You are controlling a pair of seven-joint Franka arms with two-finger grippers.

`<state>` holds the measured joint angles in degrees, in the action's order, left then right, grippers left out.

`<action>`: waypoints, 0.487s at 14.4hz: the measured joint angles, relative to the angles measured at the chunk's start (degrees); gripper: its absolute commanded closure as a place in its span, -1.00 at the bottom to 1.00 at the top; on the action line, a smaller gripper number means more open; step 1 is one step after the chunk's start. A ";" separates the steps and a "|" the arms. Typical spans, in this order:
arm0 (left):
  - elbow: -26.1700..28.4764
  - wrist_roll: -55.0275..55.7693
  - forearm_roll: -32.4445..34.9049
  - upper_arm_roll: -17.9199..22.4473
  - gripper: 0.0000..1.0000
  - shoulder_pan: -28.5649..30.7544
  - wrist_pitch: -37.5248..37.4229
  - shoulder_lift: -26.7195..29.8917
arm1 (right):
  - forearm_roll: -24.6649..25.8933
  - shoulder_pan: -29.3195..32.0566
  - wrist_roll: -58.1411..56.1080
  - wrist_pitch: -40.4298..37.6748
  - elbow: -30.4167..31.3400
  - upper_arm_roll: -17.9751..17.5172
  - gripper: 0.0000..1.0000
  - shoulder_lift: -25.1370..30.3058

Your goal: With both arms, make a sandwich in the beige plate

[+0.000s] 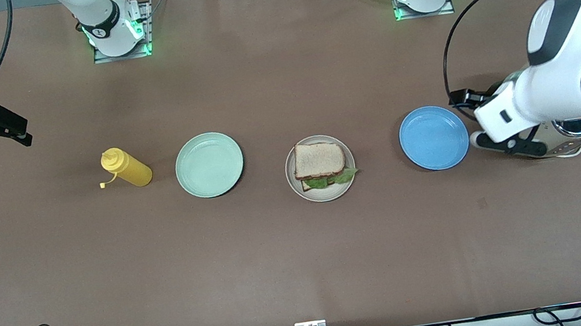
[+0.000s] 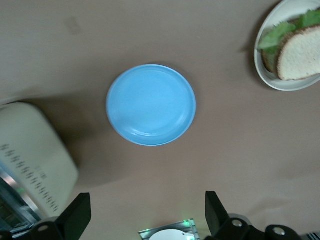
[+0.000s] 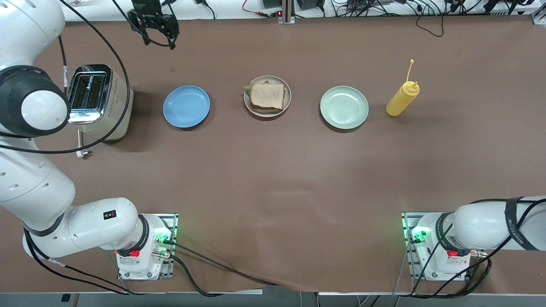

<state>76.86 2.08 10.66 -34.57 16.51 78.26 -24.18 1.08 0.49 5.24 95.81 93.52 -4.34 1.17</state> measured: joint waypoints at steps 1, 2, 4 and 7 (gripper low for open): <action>0.00 0.10 0.12 1.34 -1.00 -0.41 -0.01 1.82 | 0.00 0.00 0.00 -0.12 -0.14 0.00 -1.00 -0.22; 0.00 0.10 0.13 3.34 -1.00 -1.27 0.09 3.49 | -0.01 0.00 0.00 -0.18 -0.18 -0.01 -1.00 -0.30; 0.00 0.09 -0.44 7.40 -1.00 -3.12 0.33 6.39 | -0.01 0.00 0.00 -0.22 -0.25 -0.04 -1.00 -0.31; 0.55 0.10 -5.67 15.05 -1.00 -6.25 0.47 10.48 | -0.01 0.00 0.00 -0.23 -0.35 -0.12 -1.00 -0.31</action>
<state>77.41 2.18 4.98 -19.52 10.26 78.73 -13.70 1.07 0.49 5.24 95.58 93.17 -4.45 0.86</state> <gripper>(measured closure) 0.000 0.000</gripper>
